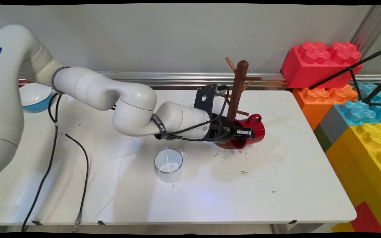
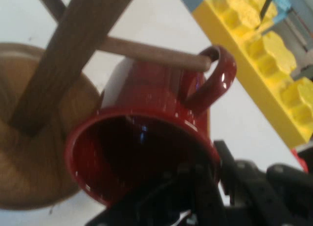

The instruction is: Place the picked object on the table

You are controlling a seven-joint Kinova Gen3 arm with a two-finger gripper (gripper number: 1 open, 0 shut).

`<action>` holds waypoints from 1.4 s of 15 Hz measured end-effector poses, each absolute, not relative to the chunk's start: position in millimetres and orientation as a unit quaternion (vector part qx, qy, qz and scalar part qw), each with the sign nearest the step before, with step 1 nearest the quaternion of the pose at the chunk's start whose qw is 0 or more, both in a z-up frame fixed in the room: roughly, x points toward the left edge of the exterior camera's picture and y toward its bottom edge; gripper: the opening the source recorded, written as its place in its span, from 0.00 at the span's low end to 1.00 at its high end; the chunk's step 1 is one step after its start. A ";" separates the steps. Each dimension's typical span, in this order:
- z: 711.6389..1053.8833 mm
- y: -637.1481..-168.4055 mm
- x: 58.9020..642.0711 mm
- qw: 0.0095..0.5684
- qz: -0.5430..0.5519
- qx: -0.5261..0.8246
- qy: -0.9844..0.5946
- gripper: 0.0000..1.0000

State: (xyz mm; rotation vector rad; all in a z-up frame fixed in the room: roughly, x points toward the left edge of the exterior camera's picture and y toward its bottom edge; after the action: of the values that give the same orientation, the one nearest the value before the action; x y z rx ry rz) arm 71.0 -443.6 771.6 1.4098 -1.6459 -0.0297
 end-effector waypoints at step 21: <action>825.2 -425.4 61.4 0.492 -0.036 0.529 -0.691 0.00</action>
State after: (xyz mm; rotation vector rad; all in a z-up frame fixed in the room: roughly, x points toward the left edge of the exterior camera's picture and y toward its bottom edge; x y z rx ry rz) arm 61.4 -425.4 825.2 1.2846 -1.6766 -0.0875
